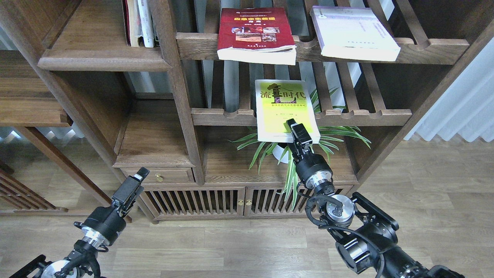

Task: Organize books on shelf
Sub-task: 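Reach the right gripper up to the yellow-green book's lower edge, then tip the yellow-green book off the shelf toward the robot with the right gripper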

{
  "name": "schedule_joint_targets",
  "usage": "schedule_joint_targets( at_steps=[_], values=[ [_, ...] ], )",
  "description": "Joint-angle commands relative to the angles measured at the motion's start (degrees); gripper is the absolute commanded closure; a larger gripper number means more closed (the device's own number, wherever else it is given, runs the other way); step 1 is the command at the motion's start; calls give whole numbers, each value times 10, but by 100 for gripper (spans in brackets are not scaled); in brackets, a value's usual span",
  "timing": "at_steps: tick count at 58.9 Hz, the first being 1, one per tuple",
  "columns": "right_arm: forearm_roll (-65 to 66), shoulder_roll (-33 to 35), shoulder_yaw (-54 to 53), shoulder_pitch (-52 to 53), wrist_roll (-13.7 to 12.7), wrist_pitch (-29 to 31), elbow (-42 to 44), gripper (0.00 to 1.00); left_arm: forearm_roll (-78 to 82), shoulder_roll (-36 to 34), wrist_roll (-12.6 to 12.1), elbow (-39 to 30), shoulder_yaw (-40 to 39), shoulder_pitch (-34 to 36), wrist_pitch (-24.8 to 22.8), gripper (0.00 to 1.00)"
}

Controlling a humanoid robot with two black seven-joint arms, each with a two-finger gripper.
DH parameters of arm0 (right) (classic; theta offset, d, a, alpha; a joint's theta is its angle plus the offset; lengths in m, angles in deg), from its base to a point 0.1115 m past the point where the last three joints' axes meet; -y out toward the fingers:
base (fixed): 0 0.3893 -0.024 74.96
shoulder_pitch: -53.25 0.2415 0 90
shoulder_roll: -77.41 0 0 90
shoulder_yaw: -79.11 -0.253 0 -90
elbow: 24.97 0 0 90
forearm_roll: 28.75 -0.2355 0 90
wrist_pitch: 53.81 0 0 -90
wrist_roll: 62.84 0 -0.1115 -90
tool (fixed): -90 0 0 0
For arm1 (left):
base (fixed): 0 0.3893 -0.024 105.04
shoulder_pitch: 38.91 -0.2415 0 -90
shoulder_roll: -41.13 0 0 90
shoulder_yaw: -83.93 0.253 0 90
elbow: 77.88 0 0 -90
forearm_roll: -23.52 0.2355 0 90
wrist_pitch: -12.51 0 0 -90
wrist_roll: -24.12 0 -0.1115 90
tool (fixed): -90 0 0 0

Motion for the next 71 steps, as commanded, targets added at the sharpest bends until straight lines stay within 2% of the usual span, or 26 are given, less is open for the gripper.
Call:
schedule_joint_targets(
  at_steps=[1, 5, 6, 8, 9, 18, 22, 23, 25, 36, 41, 51, 57, 64, 71],
  values=[
    [0, 0, -1, -1, 4, 6, -2, 55, -1, 0, 0, 2, -3, 0, 0, 0],
    [-1, 0, -1, -3, 13, 22, -6, 77, -1, 0, 0, 2, -3, 0, 0, 0],
    [-1, 0, -1, -3, 15, 31, -6, 85, -1, 0, 0, 2, -3, 0, 0, 0],
    [0, 0, -1, -4, 18, 52, -5, 95, -1, 0, 0, 2, -4, 0, 0, 0],
    [0, 0, 0, -4, 18, 63, -4, 96, -1, 0, 0, 2, -4, 0, 0, 0],
    [5, 0, 13, -16, 11, 115, -26, 97, -1, -2, 0, 2, -9, 0, 0, 0],
    [5, 0, 21, -43, 8, 123, -82, 97, -1, -3, 0, 2, -13, -1, 0, 0],
    [5, 0, 31, -82, 4, 123, -139, 97, -2, -4, 2, 2, -16, -3, 0, 0],
    [7, 0, 40, -106, 0, 124, -168, 97, -4, -4, 3, 2, -18, -5, 0, 0],
    [38, 0, 66, -207, -5, 129, -277, 97, -25, -5, 5, 3, -14, -11, 0, 0],
    [54, 6, 67, -248, -18, 143, -314, 97, -60, -8, 1, 3, -7, -11, 0, 0],
    [101, 20, 78, -312, -49, 156, -331, 97, -109, -42, 2, -14, 4, -29, 0, 0],
    [120, 20, 80, -344, -67, 156, -328, 97, -141, -71, 2, -19, 53, -26, 0, 1],
    [126, 15, 80, -351, -73, 156, -314, 97, -142, -108, 3, -34, 100, -15, 0, 1],
    [127, 10, 81, -350, -88, 156, -293, 96, -146, -118, 10, -38, 144, 2, 0, 1]
  ],
)
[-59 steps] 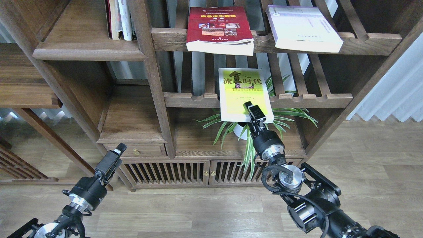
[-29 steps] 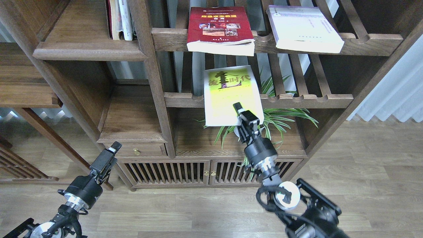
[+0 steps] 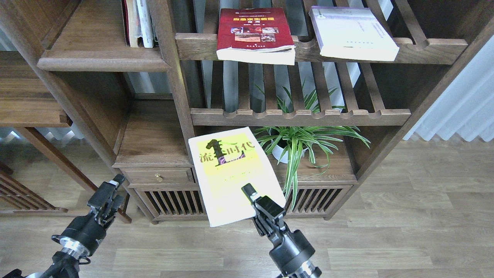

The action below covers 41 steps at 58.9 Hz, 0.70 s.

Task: Organize books on shelf
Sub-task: 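Tip the yellow-green book off the shelf toward the robot with the right gripper, then grasp the yellow-green book with the left gripper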

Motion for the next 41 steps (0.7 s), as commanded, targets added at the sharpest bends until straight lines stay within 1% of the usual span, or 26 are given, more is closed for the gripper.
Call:
schedule_joint_targets(
  at_steps=[1, 2, 3, 7, 12, 17, 26, 41],
  values=[
    [1, -8, 5, -1, -18, 0, 20, 96, -4, -9, 5, -5, 42, 16, 0, 1],
    [1, -8, 7, 0, -19, 0, 22, 96, -4, -9, 5, -6, 45, 16, 0, 1],
    [2, -12, 28, -1, -29, 0, 28, 96, -4, -2, 5, -7, 55, 22, 0, 1],
    [2, -14, 47, -2, -33, 0, 32, 96, -6, 4, 7, -12, 62, 31, 0, 1],
    [5, -15, 56, -2, -36, 0, 40, 96, -21, 10, 18, -32, 69, 36, 0, 1],
    [6, -15, 56, -1, -43, 0, 49, 96, -33, 16, 21, -45, 74, 43, 0, 1],
    [7, -15, 66, -1, -47, 0, 50, 96, -32, 27, 21, -45, 90, 47, 0, 1],
    [17, -15, 72, 1, -47, 0, 52, 96, -33, 42, 19, -39, 155, 53, 0, 1]
  ],
)
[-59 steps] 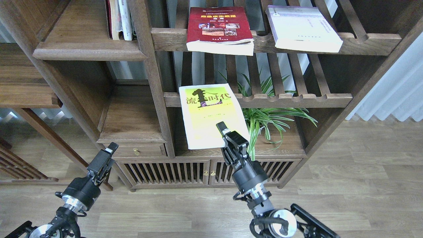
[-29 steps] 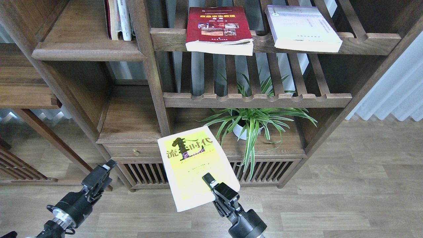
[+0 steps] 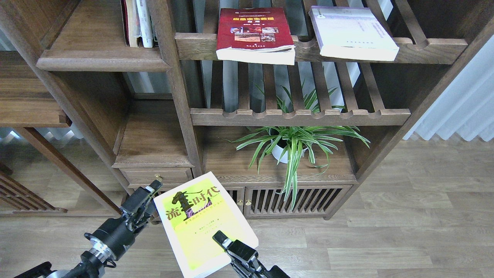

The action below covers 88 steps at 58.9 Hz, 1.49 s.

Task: Organize books on shelf
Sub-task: 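Grasp the yellow-green book with the left gripper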

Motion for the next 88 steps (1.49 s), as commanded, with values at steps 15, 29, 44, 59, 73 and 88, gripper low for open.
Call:
schedule_joint_targets(
  at_steps=[15, 29, 44, 59, 73, 88],
  values=[
    [8, 0, 12, 1, 0, 0, 1, 96, -5, 29, -2, 6, 46, 1, 0, 29],
    [9, 0, 15, 1, 0, 0, 1, 96, -36, 30, -2, 11, 79, 8, 0, 89],
    [11, 0, 20, 1, 0, 0, 2, 96, -36, 22, -2, 11, 94, 17, 0, 92],
    [12, 0, 10, 6, 0, 0, 26, 94, -35, -1, -1, 5, 97, 16, 0, 94],
    [13, 0, -14, 53, 7, 0, 87, 75, -35, -64, 0, 1, 97, 14, 0, 95],
    [22, 0, -14, 98, 7, 0, 132, 4, -34, -65, -1, 3, 97, 17, 0, 96]
  ],
)
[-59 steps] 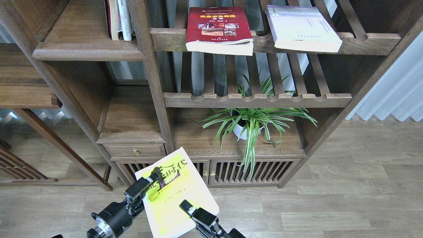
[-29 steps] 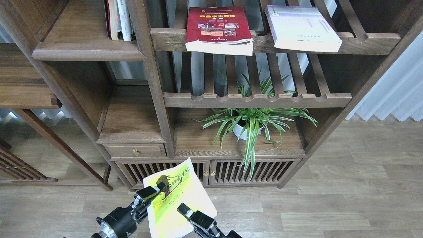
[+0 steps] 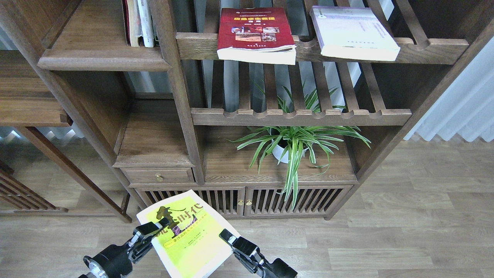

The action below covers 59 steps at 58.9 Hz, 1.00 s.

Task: Organize books on shelf
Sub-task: 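Grasp the yellow-green book with the left gripper, then lift the yellow-green book with the left gripper up to the upper shelf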

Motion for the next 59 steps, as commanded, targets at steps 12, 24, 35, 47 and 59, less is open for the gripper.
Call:
schedule_joint_targets(
  at_steps=[12, 24, 35, 47, 59],
  values=[
    [-1, 4, -37, 37, 2, 0, 55, 1, 0, -45, 1, 7, -11, -1, 0, 97],
    [-2, 8, -54, 39, 1, 0, 55, 1, 2, -112, 1, 8, -36, -1, 0, 97],
    [-1, 2, -54, 47, 1, 0, 55, 1, 100, -180, 1, 35, -66, -1, 0, 97],
    [-1, 0, -54, 49, 1, 0, 55, 1, 191, -177, 0, 29, -193, -46, 0, 98],
    [-1, 0, -54, 50, 1, 0, 62, 1, 292, -171, -1, -21, -349, -149, 0, 98]
  ],
)
